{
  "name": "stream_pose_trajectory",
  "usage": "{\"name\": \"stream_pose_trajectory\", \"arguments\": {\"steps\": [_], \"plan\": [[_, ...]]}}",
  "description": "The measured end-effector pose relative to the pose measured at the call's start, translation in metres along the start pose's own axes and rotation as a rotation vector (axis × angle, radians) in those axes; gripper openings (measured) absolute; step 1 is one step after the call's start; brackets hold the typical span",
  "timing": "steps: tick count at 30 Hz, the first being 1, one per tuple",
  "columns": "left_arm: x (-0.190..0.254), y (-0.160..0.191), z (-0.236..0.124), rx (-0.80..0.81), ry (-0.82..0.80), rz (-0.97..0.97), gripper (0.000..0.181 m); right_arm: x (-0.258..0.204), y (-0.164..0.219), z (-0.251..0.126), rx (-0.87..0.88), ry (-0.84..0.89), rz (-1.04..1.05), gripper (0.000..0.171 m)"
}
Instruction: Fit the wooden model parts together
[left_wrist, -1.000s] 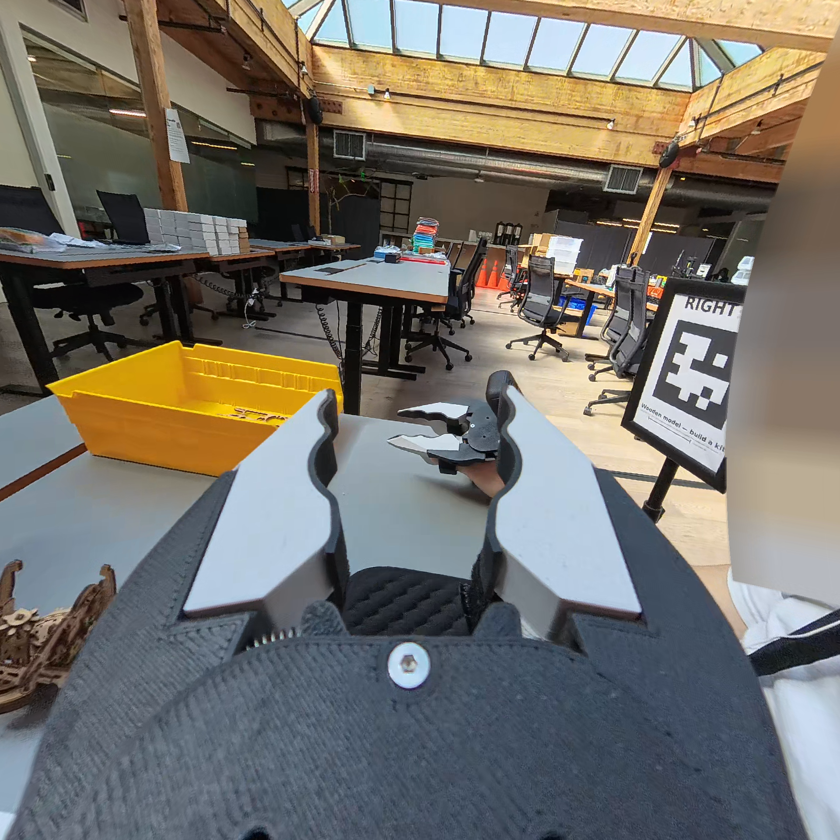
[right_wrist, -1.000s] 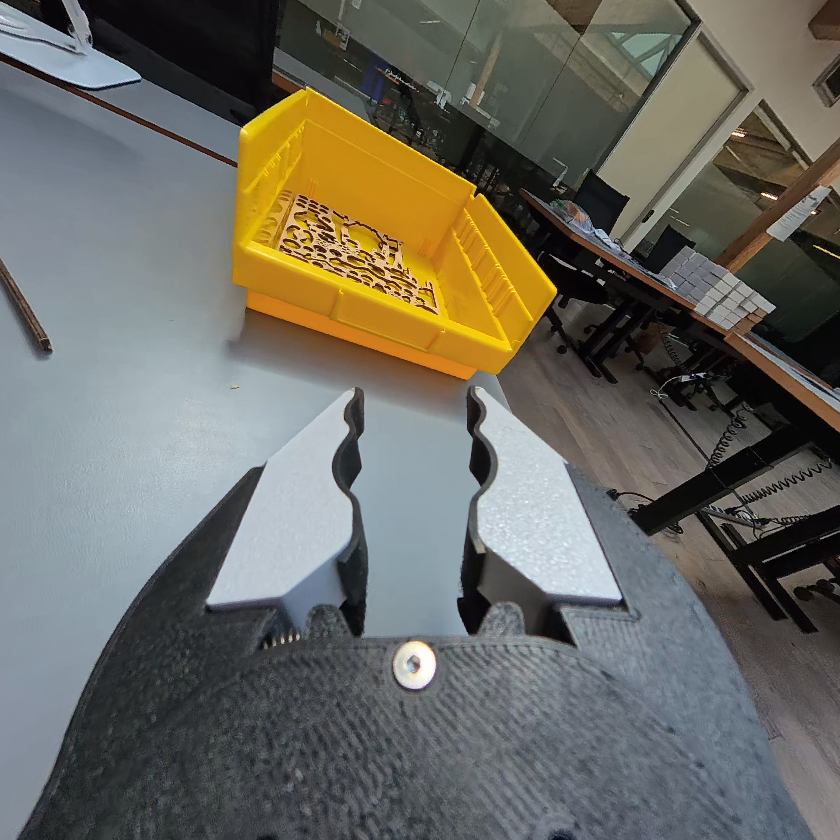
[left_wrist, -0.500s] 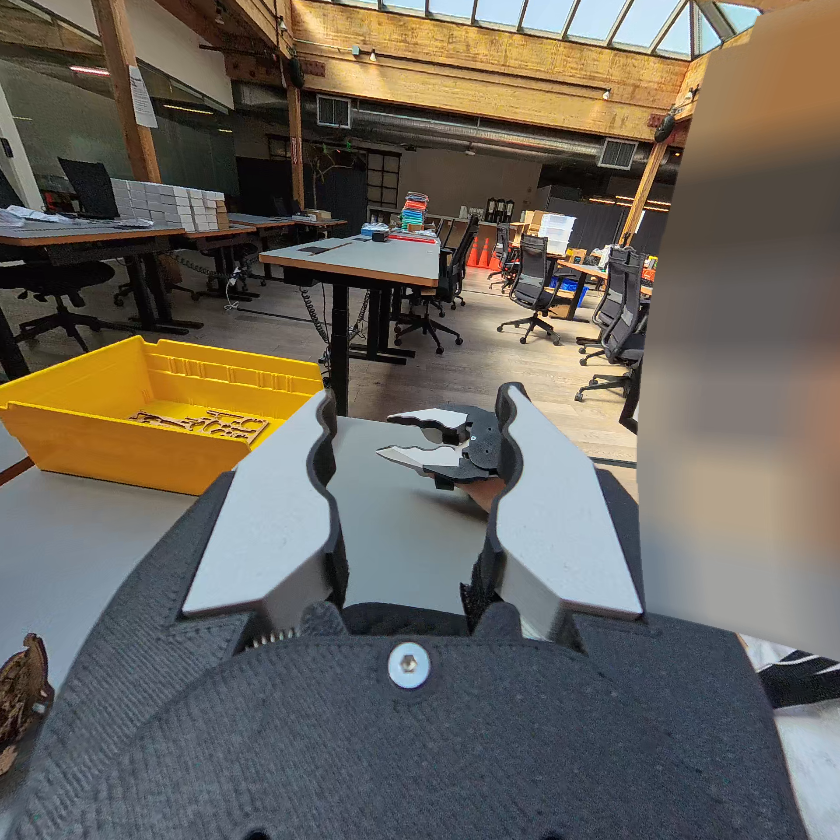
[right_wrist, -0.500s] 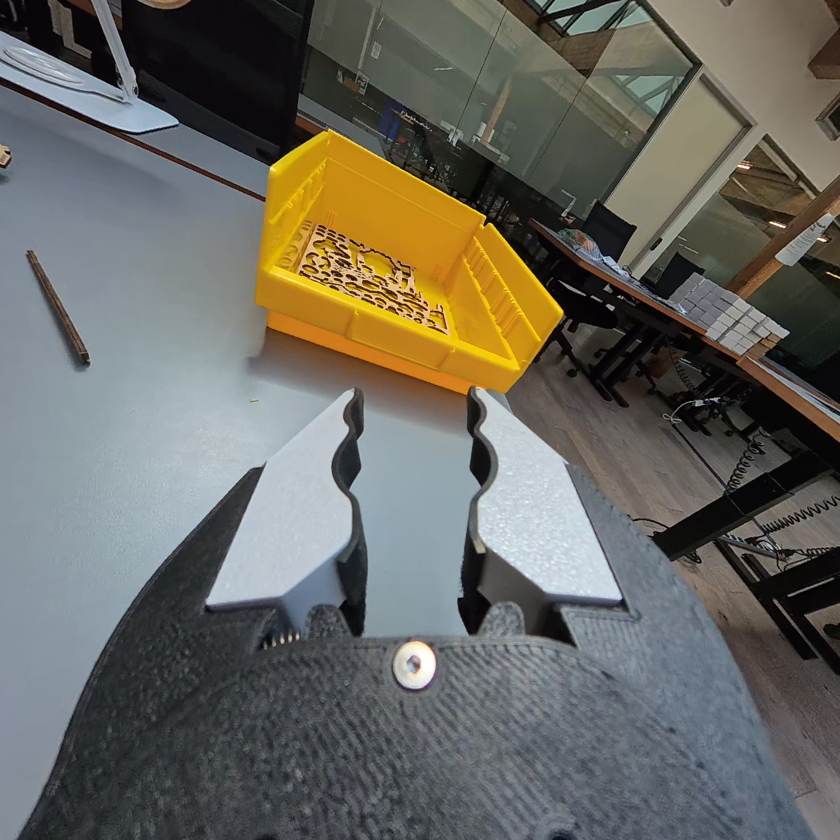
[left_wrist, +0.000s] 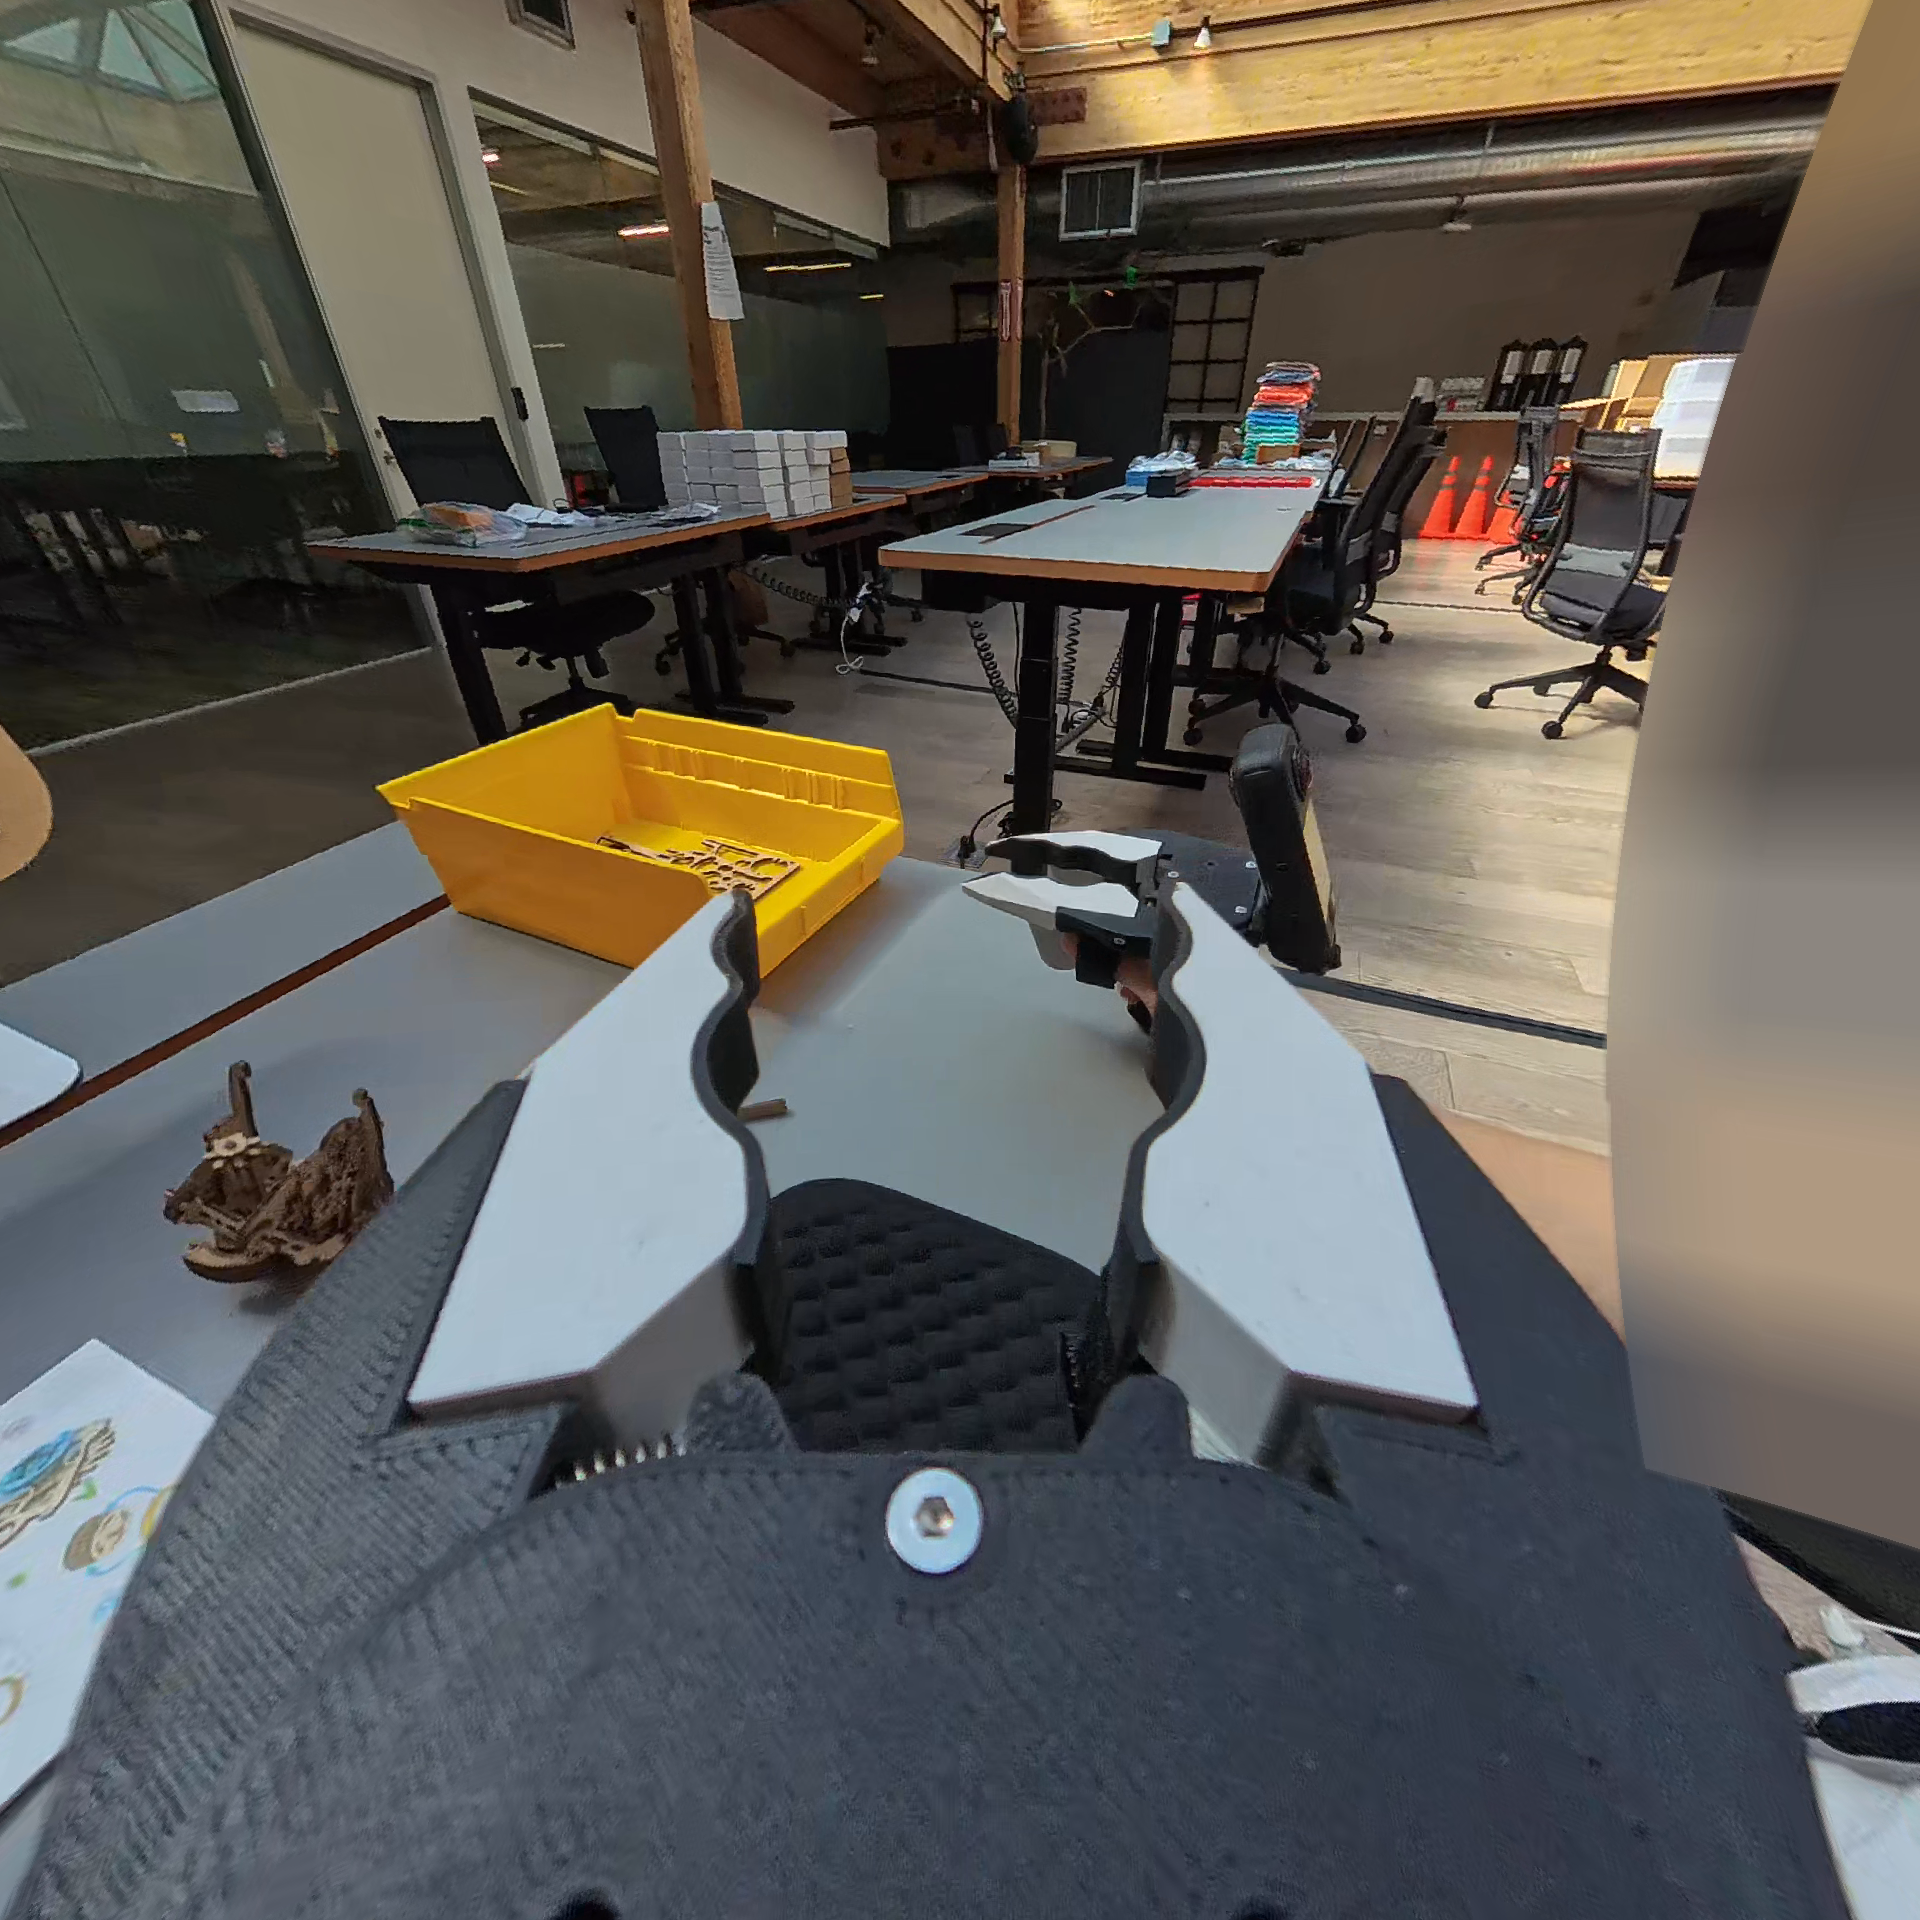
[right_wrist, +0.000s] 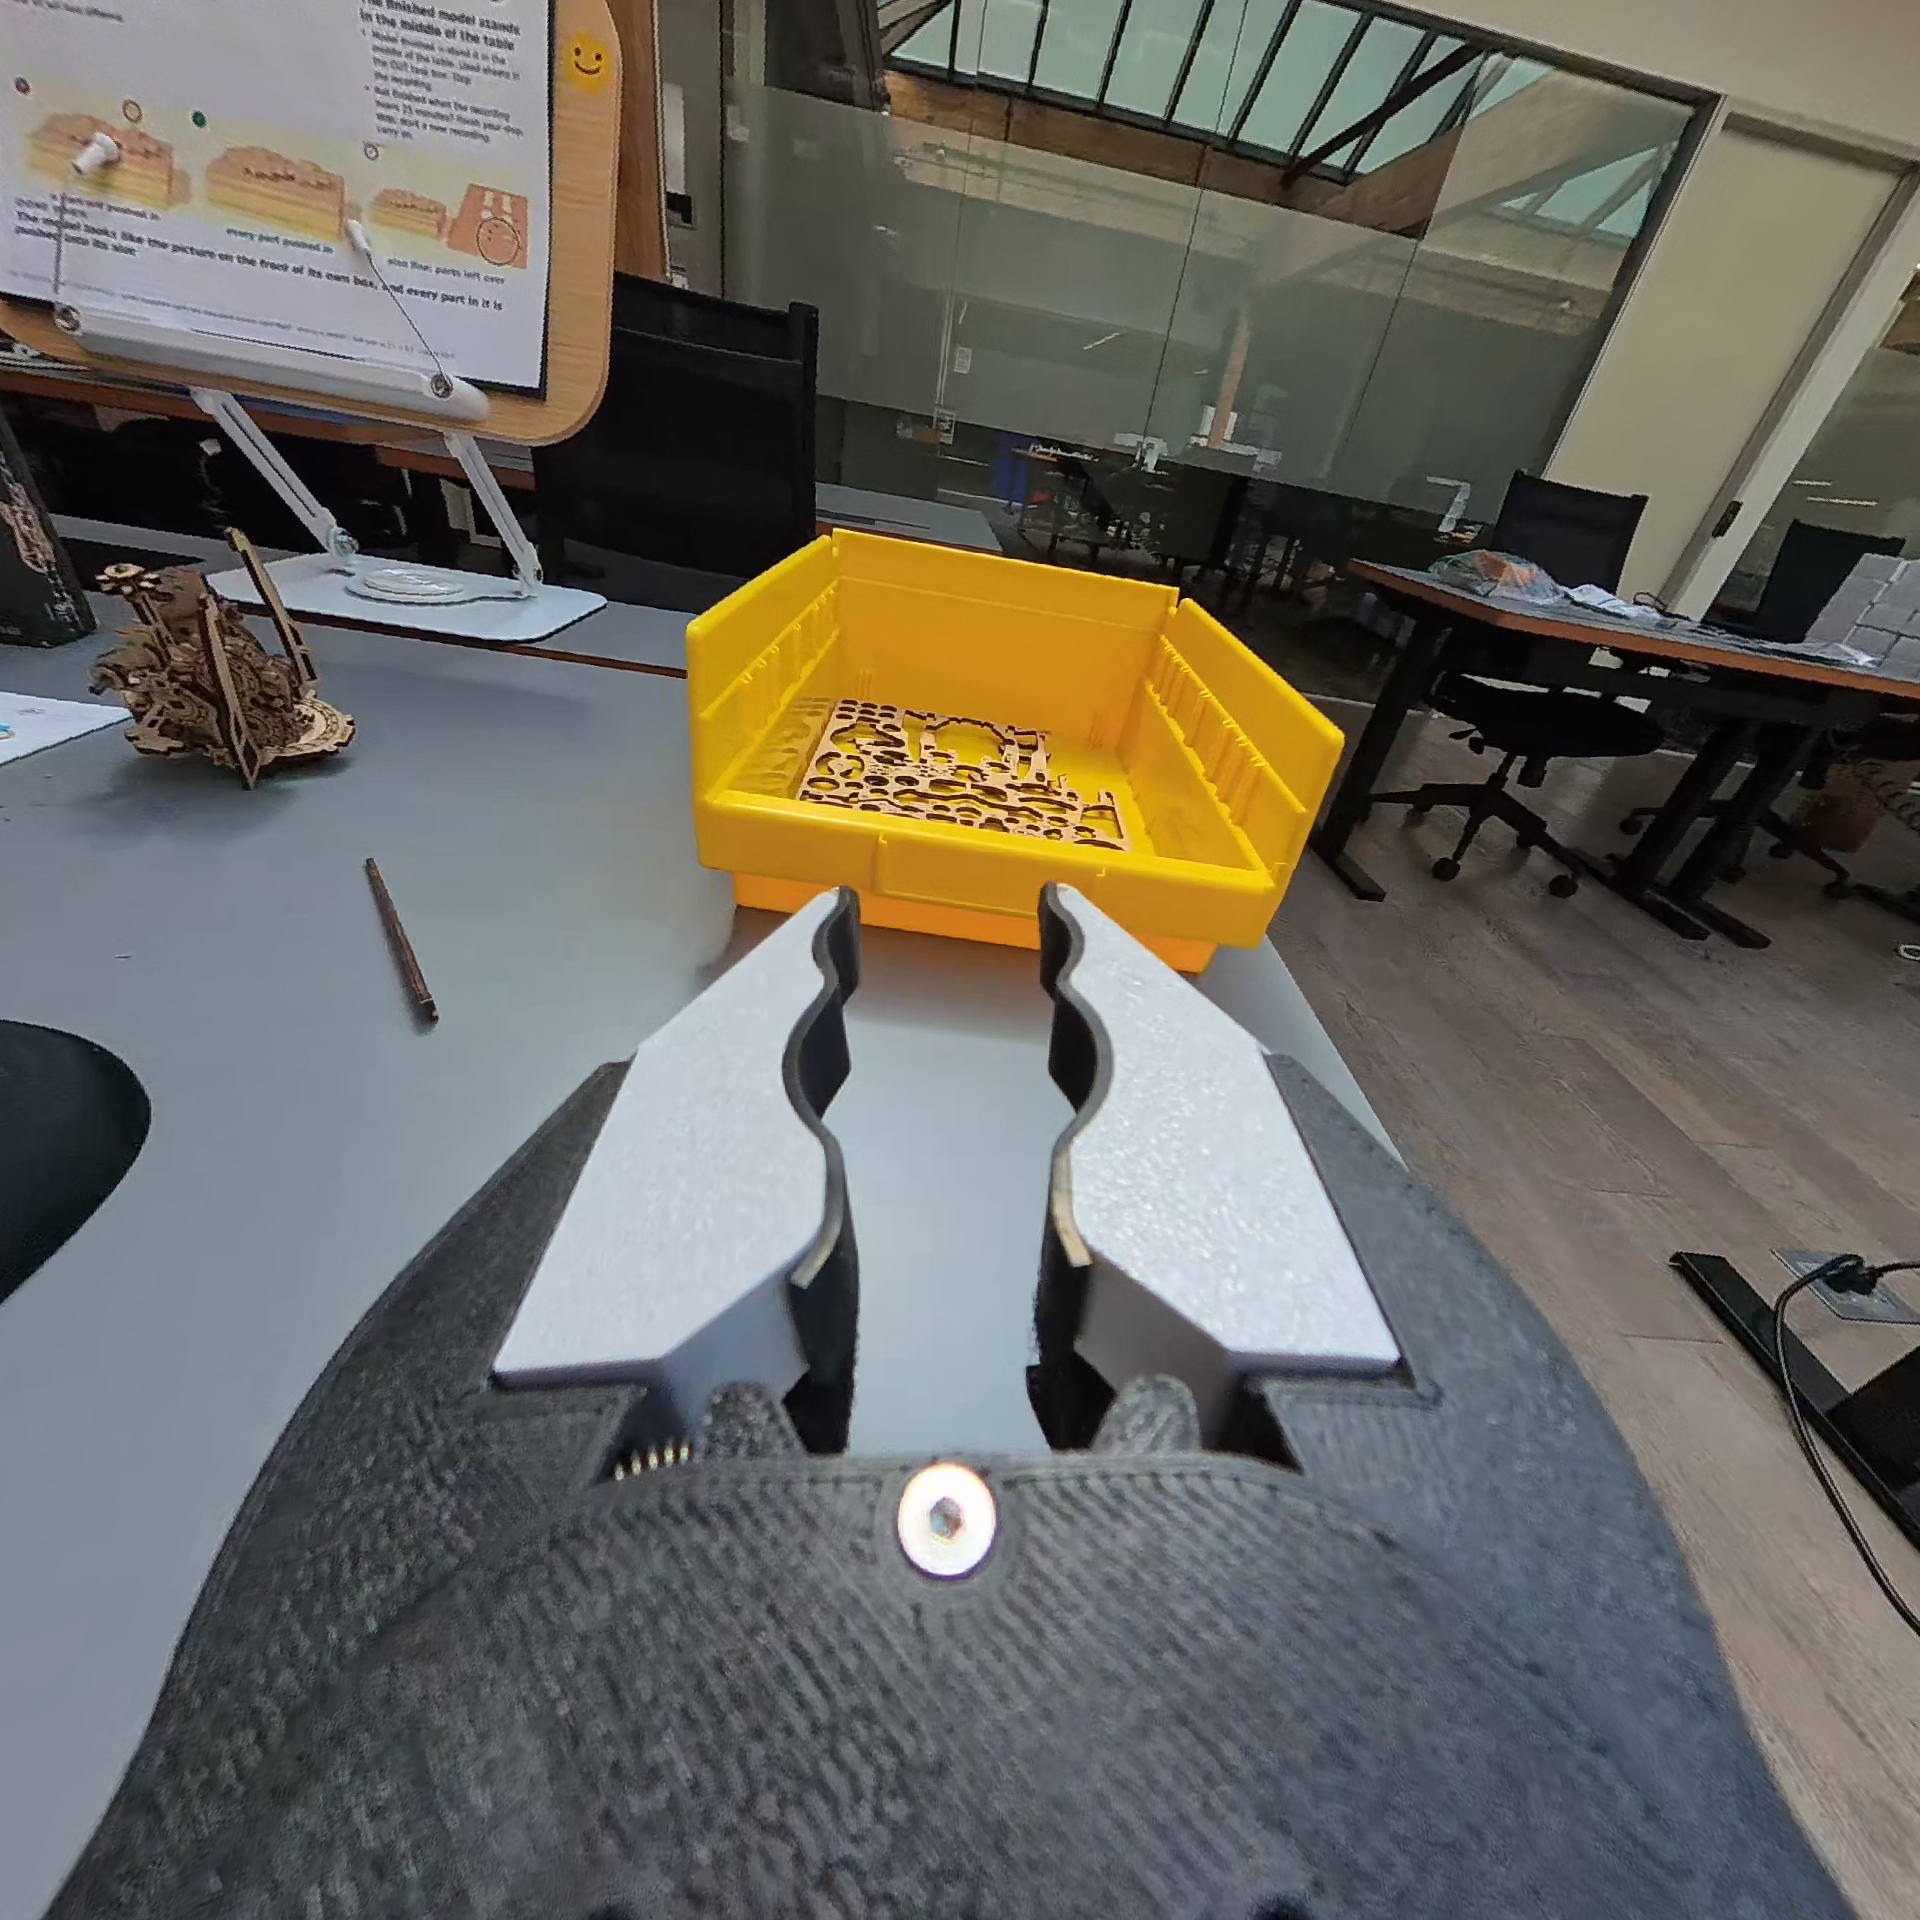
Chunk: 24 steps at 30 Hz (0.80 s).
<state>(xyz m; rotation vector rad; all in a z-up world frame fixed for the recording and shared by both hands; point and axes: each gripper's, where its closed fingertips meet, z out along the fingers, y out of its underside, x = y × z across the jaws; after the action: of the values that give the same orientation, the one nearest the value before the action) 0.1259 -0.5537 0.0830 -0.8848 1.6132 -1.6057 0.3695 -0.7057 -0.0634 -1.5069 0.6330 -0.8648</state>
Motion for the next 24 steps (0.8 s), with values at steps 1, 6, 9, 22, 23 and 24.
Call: {"name": "stream_pose_trajectory", "arguments": {"steps": [1, 6, 9, 22, 23, 24], "plan": [[0.006, 0.005, -0.009, -0.017, -0.037, 0.002, 0.075, -0.002, -0.002, -0.001, 0.014, -0.019, 0.016, 0.034], [0.037, 0.031, -0.061, -0.121, -0.238, 0.012, 0.08, -0.016, -0.004, -0.024, 0.023, -0.172, 0.129, 0.038], [0.061, 0.04, -0.098, -0.145, -0.357, 0.023, 0.08, -0.016, -0.008, -0.064, 0.022, -0.194, 0.138, 0.041], [0.209, 0.089, -0.233, -0.177, -0.687, -0.037, 0.084, -0.016, -0.014, -0.204, -0.112, -0.217, -0.222, 0.054], [0.219, 0.091, -0.241, -0.18, -0.712, -0.035, 0.085, -0.02, -0.016, -0.213, -0.116, -0.227, -0.245, 0.054], [0.229, 0.092, -0.248, -0.186, -0.74, -0.029, 0.086, -0.023, -0.018, -0.221, -0.12, -0.234, -0.265, 0.054]]}}
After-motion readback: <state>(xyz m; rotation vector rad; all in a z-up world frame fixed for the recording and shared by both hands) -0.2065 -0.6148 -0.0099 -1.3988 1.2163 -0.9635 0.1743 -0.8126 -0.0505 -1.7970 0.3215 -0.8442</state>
